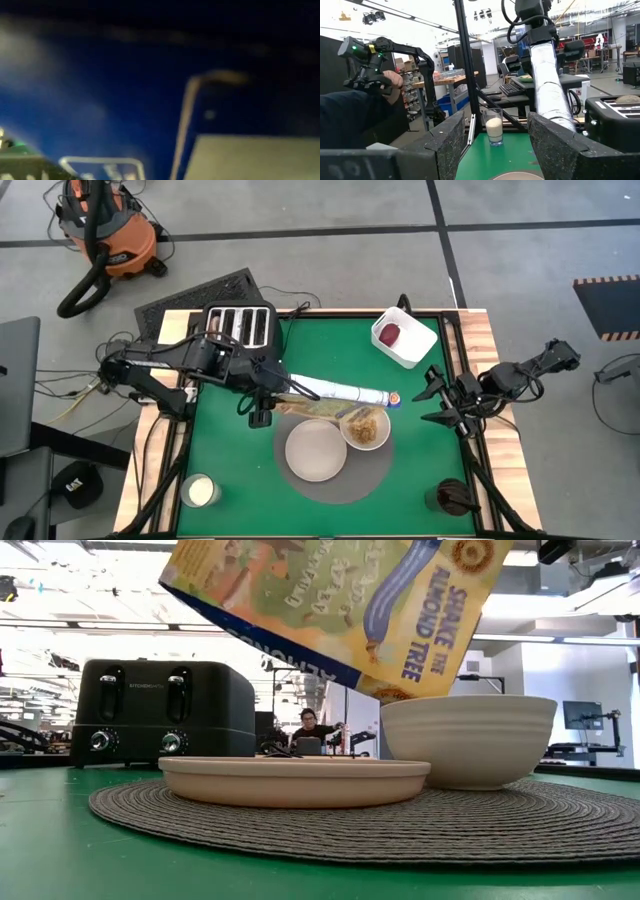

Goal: Arrange a breakfast setting
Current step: Pour the cereal into the white bowl

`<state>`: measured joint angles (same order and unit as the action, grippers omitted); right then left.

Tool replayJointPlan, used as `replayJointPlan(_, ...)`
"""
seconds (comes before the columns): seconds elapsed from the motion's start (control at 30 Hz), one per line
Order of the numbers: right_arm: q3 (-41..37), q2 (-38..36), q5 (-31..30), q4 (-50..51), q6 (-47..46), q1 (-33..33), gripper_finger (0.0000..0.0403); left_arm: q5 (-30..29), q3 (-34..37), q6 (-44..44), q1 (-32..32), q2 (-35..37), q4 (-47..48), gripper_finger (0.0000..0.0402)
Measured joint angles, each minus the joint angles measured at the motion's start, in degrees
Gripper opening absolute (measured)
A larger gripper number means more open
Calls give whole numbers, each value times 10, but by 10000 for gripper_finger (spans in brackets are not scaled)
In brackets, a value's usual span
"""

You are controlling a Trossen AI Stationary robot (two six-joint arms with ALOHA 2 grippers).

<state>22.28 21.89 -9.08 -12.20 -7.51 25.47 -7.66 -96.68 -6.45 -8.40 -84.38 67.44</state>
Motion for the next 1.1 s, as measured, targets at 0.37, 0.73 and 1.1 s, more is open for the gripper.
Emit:
replayJointPlan(0.37, 0, 0, 0, 1, 0, 0, 244, -25, 0, -14, -3, 0, 12, 142)
replayJointPlan(0.73, 0, 0, 0, 1, 0, 0, 244, -34, 0, -6, -7, 0, 2, 142)
replayJointPlan(1.1, 0, 0, 0, 2, -1, 0, 244, 5, 0, -1, -7, -1, -1, 142)
